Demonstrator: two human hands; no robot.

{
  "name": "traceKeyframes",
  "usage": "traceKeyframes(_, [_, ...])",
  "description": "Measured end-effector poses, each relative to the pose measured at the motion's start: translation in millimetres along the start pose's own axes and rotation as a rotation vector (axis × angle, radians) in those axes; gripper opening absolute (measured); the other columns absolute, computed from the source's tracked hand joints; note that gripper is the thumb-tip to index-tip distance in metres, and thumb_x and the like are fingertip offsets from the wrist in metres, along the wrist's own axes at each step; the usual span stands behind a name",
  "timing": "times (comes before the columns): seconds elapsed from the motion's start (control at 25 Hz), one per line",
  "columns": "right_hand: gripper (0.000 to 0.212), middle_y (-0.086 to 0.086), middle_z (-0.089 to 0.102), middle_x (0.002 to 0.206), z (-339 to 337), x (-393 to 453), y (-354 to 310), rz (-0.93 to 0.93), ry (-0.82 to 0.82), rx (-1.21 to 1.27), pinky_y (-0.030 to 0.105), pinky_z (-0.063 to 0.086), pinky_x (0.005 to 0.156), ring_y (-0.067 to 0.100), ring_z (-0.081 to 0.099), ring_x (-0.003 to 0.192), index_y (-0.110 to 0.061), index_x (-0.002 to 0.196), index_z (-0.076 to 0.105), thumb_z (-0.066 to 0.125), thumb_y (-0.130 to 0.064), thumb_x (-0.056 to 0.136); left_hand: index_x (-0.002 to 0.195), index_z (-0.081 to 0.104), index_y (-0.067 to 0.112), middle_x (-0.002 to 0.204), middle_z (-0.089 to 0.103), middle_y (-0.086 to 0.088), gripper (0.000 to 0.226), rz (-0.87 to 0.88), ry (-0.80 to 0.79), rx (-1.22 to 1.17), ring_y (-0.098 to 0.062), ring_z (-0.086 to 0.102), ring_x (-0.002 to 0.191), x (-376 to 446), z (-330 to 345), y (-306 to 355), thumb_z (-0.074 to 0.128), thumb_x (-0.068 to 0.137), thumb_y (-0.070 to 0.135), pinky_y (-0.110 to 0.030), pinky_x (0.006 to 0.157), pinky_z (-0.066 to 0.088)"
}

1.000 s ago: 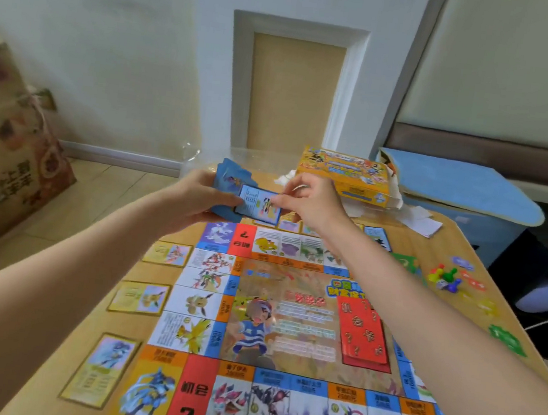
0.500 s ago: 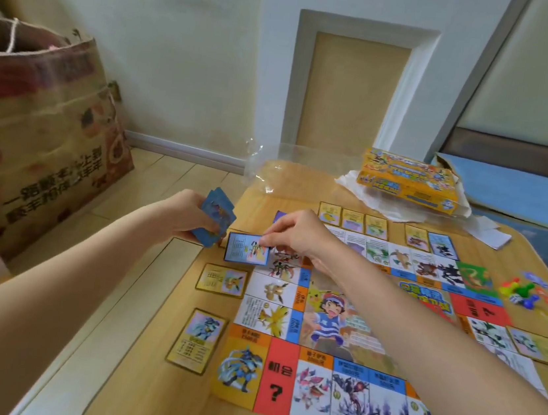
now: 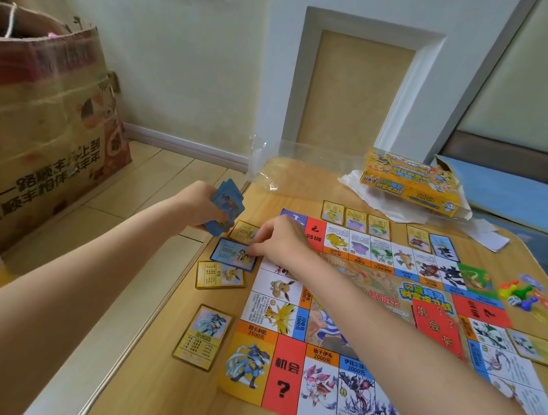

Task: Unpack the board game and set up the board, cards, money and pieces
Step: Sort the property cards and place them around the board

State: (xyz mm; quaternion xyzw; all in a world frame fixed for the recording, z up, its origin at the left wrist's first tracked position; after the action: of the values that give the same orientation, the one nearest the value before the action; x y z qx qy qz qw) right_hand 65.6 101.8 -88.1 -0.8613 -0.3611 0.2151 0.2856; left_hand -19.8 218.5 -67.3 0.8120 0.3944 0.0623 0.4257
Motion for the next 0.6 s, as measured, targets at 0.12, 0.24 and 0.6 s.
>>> traceKeyframes(0.12, [0.014, -0.001, 0.058, 0.086, -2.8, -0.4, -4.2, -0.046, 0.031, -0.056, 0.024, 0.040, 0.061, 0.016, 0.053, 0.083, -0.012, 0.089, 0.069, 0.074, -0.016, 0.078, 0.119, 0.053, 0.000, 0.106, 0.060, -0.016, 0.035, 0.039, 0.026, -0.019, -0.024, 0.059, 0.089, -4.1, -3.0, 5.7, 0.062, 0.086, 0.005, -0.027, 0.067, 0.052])
traceKeyframes(0.24, [0.013, 0.000, 0.062, 0.093, -12.3, -9.5, -16.2, -0.152, 0.055, -0.003, 0.016, 0.040, 0.061, 0.012, 0.053, 0.082, -0.010, 0.094, 0.070, 0.069, -0.014, 0.082, 0.121, 0.053, 0.000, 0.114, 0.059, -0.018, 0.037, 0.068, 0.045, -0.029, -0.022, 0.057, 0.090, -10.5, -5.2, 12.1, 0.062, 0.086, 0.006, -0.030, 0.074, 0.051])
traceKeyframes(0.6, [0.027, 0.002, 0.043, 0.101, 30.6, -56.1, -32.7, -0.417, -0.144, -0.220, 0.029, 0.035, 0.084, 0.012, 0.033, 0.102, -0.018, 0.103, 0.071, 0.070, -0.032, 0.080, 0.123, 0.052, -0.001, 0.118, 0.058, -0.018, 0.038, 0.089, 0.024, -0.064, -0.020, 0.054, 0.088, -30.8, -6.8, 16.8, 0.061, 0.086, 0.003, -0.028, 0.074, 0.049])
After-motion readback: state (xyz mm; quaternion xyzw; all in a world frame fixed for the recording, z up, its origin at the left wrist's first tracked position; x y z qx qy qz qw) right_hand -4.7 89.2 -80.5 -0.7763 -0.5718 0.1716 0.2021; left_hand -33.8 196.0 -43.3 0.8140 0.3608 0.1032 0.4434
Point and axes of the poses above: each hand's wrist, its own x-axis towards the middle knuckle, its own z-axis out of the palm, y = z × x, the point moved 9 cm from there along x, towards the middle knuckle
